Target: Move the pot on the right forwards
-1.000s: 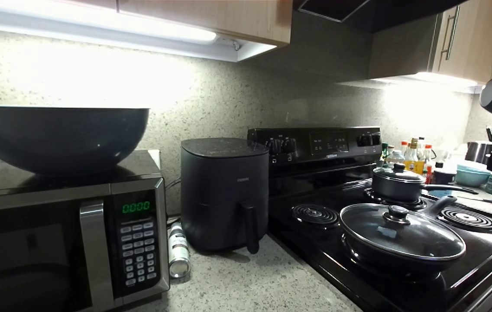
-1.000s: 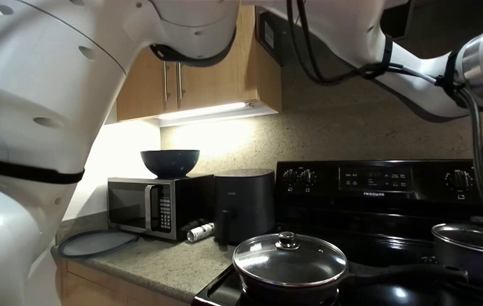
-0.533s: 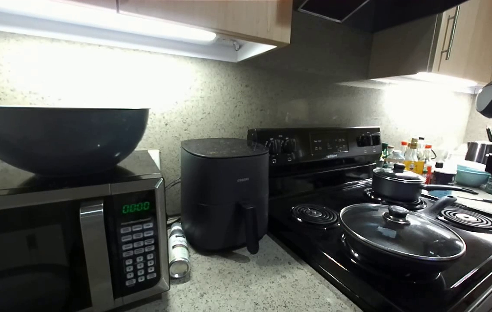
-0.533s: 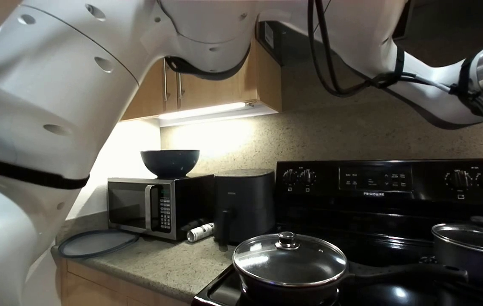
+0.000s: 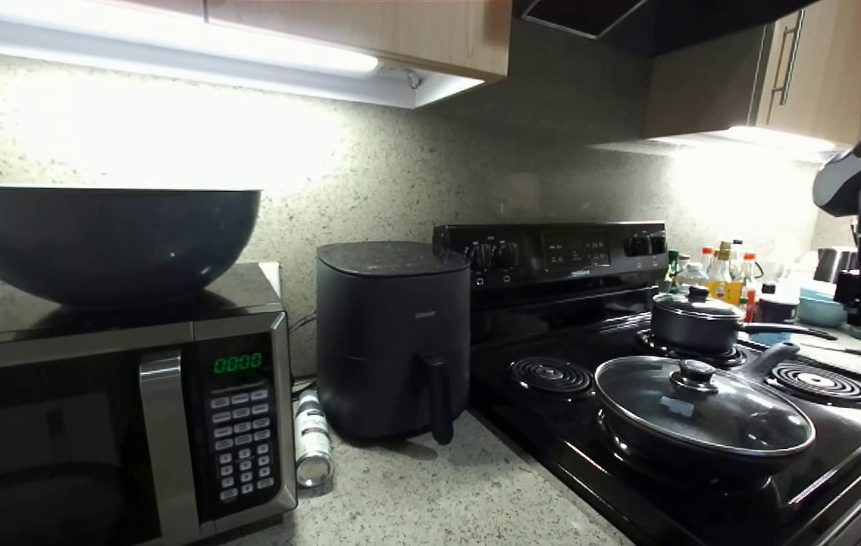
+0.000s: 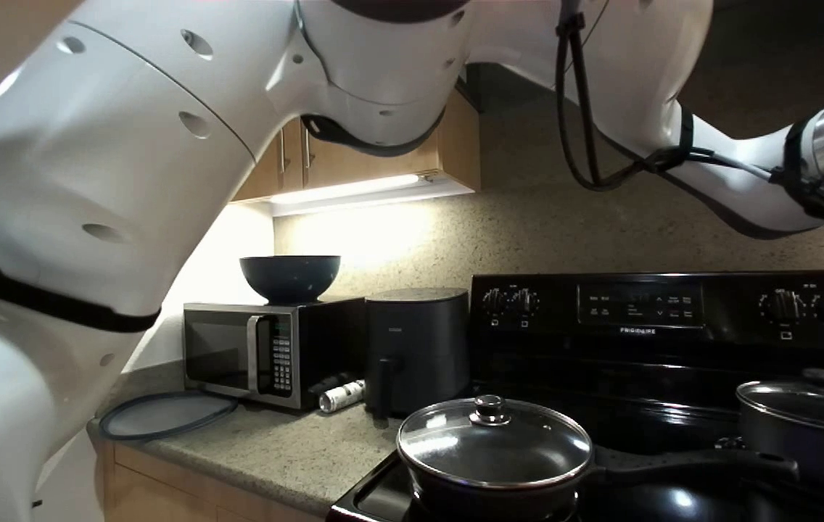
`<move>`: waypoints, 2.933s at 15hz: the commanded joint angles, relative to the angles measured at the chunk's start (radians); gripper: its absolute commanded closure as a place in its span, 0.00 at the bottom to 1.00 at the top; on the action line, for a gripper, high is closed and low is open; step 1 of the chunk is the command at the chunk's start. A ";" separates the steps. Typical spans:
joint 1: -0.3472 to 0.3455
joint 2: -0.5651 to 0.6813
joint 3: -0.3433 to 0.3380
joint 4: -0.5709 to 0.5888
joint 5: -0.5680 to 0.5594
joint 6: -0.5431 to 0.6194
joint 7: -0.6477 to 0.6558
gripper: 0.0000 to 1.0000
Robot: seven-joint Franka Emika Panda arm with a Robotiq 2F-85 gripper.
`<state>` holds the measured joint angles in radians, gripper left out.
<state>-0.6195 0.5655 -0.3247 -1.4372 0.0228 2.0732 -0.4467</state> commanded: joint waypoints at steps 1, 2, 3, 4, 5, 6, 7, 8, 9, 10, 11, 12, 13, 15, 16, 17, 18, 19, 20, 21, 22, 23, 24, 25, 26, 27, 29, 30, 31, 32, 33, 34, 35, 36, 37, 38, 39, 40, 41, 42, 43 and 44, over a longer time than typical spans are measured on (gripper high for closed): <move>-0.076 0.083 0.082 0.129 -0.006 0.019 -0.176 0.00; -0.089 0.097 0.105 0.153 -0.006 0.020 -0.220 0.00; -0.050 0.058 0.060 0.090 0.000 0.008 -0.132 0.00; -0.056 0.070 0.068 0.105 0.000 0.007 -0.140 0.00; -0.056 0.073 0.067 0.105 0.000 0.007 -0.138 0.00; -0.056 0.073 0.067 0.105 0.000 0.007 -0.138 0.00; -0.055 0.073 0.066 0.105 0.000 0.007 -0.138 0.00; -0.059 0.073 0.073 0.101 0.008 0.022 -0.148 0.00; -0.065 0.088 0.086 0.125 0.015 0.014 -0.181 0.00; -0.086 0.098 0.120 0.148 0.005 -0.001 -0.190 0.00; -0.082 0.117 0.128 0.181 0.000 -0.018 -0.193 0.00; -0.080 0.127 0.137 0.198 -0.003 -0.022 -0.196 0.00; -0.074 0.140 0.144 0.220 -0.012 -0.016 -0.202 0.00; -0.065 0.166 0.156 0.263 -0.022 -0.023 -0.205 0.00; -0.062 0.177 0.161 0.280 -0.025 -0.026 -0.207 0.00; -0.044 0.191 0.147 0.298 -0.041 -0.047 -0.156 0.00; -0.026 0.202 0.127 0.312 -0.063 -0.063 -0.098 0.00; -0.045 0.172 0.148 0.262 -0.022 -0.023 -0.154 0.00; -0.039 0.183 0.144 0.276 -0.034 -0.034 -0.134 0.00; -0.034 0.191 0.141 0.286 -0.038 -0.038 -0.125 0.00; -0.042 0.186 0.153 0.283 -0.027 -0.048 -0.162 0.00; -0.047 0.180 0.166 0.272 -0.021 -0.041 -0.196 0.00; -0.048 0.182 0.172 0.269 -0.021 -0.032 -0.217 0.00; -0.050 0.188 0.177 0.275 -0.024 -0.041 -0.236 0.00; -0.049 0.193 0.180 0.280 -0.026 -0.048 -0.249 0.00; -0.047 0.199 0.179 0.286 -0.030 -0.062 -0.252 0.00; -0.032 0.205 0.161 0.295 -0.056 -0.116 -0.228 0.00; -0.025 0.204 0.150 0.290 -0.067 -0.129 -0.207 0.00; -0.027 0.202 0.147 0.288 -0.066 -0.148 -0.206 0.00; -0.030 0.203 0.146 0.290 -0.062 -0.164 -0.209 0.00; -0.032 0.203 0.144 0.290 -0.056 -0.170 -0.209 0.00; -0.034 0.203 0.143 0.291 -0.052 -0.176 -0.211 0.00; -0.038 0.208 0.144 0.299 -0.045 -0.183 -0.216 0.00; -0.042 0.213 0.146 0.306 -0.039 -0.186 -0.221 0.00; -0.049 0.218 0.153 0.313 -0.030 -0.178 -0.238 0.00; -0.053 0.220 0.158 0.316 -0.025 -0.175 -0.246 0.00; -0.059 0.224 0.166 0.320 -0.017 -0.152 -0.262 0.00; -0.063 0.227 0.171 0.323 -0.013 -0.146 -0.271 0.00; -0.068 0.236 0.182 0.335 -0.008 -0.135 -0.290 0.00; -0.071 0.242 0.187 0.342 -0.007 -0.130 -0.304 0.00; -0.070 0.250 0.190 0.354 -0.010 -0.133 -0.312 0.00; -0.071 0.255 0.194 0.360 -0.010 -0.132 -0.322 0.00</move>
<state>-0.6694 0.7934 -0.1545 -1.1181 -0.0066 1.9312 -0.7065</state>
